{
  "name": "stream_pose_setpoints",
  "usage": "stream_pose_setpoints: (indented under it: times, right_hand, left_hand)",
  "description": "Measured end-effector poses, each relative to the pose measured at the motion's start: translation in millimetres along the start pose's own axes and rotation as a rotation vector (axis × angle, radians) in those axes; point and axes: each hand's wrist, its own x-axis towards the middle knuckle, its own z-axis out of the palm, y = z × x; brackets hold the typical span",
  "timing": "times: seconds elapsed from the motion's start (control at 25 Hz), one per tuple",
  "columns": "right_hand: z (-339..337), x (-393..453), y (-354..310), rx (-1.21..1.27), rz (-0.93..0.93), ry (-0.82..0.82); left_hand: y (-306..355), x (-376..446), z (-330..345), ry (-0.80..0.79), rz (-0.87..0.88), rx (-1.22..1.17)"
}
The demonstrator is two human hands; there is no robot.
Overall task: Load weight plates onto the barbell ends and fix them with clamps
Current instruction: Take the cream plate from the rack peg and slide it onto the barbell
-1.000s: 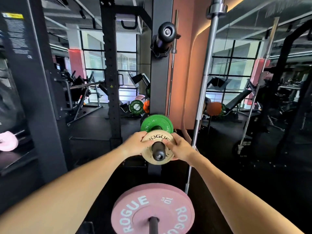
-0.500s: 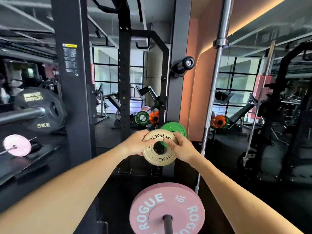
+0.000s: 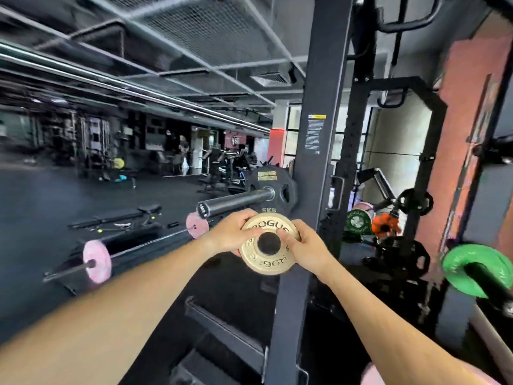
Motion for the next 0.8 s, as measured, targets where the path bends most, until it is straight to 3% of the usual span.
stream_pose_setpoints:
  times: [0.2,0.44,0.8]
  right_hand:
    - [91.0,33.8,-38.1,0.040,-0.060,-0.117]
    - [143.3,83.3,-46.1,0.063,-0.085,-0.111]
    - [150.8,139.0,-24.6,0.057,-0.183,-0.043]
  left_hand:
    - [-45.6,-33.6,-78.7,0.162,-0.093,-0.007]
    - [-77.4,-15.9,-113.7,0.309,-0.076,-0.040]
    - [-104.9,50.0,-122.1,0.266,-0.037,-0.073]
